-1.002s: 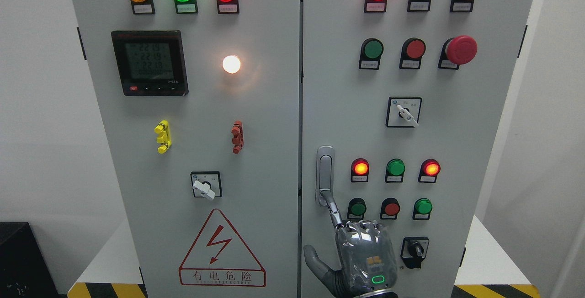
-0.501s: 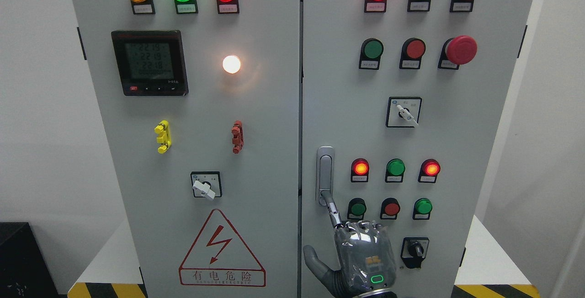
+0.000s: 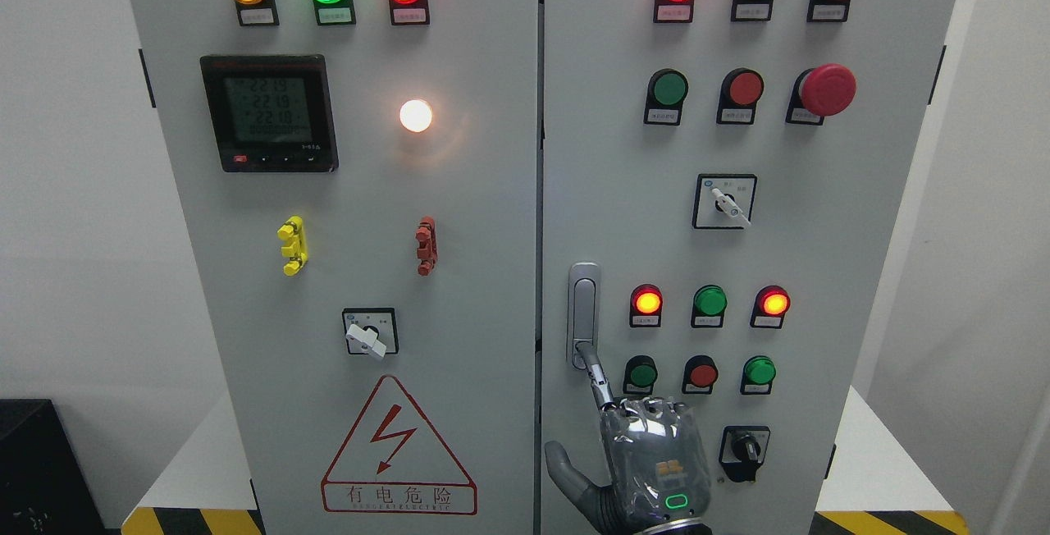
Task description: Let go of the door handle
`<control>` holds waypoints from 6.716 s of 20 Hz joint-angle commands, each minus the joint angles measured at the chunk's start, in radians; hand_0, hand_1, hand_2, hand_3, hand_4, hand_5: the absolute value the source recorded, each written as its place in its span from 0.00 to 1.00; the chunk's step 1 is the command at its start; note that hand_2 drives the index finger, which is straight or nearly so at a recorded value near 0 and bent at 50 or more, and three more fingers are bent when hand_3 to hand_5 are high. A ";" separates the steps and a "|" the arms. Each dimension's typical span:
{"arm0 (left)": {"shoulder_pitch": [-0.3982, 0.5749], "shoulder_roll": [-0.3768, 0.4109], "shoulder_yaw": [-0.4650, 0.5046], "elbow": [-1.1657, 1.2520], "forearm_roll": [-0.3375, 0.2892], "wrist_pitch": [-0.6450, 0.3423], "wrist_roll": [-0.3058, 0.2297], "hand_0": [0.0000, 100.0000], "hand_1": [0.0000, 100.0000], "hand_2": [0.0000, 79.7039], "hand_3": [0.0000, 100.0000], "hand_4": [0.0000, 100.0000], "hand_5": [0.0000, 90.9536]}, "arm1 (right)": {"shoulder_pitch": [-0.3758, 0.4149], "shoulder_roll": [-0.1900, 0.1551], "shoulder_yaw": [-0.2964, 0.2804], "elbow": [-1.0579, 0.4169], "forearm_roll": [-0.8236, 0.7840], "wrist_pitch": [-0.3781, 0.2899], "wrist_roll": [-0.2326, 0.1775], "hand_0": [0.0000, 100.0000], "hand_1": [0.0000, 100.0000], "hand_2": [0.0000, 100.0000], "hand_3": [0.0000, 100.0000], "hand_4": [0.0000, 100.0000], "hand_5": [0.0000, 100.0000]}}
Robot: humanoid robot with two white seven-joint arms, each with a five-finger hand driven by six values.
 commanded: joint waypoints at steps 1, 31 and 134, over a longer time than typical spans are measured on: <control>0.000 0.000 -0.021 -0.020 0.000 0.000 0.000 0.00 0.00 0.03 0.09 0.01 0.00 | 0.003 0.001 0.000 0.003 -0.002 0.001 0.018 0.25 0.33 0.00 1.00 1.00 0.99; 0.000 0.000 -0.021 -0.020 0.000 0.000 0.000 0.00 0.00 0.03 0.09 0.01 0.00 | 0.037 0.001 0.002 -0.025 -0.011 -0.004 0.001 0.25 0.33 0.00 1.00 1.00 0.99; 0.000 0.000 -0.021 -0.020 0.000 0.000 0.000 0.00 0.00 0.03 0.09 0.01 0.00 | -0.205 0.007 -0.037 -0.038 -0.034 0.119 0.113 0.23 0.29 0.90 1.00 1.00 0.95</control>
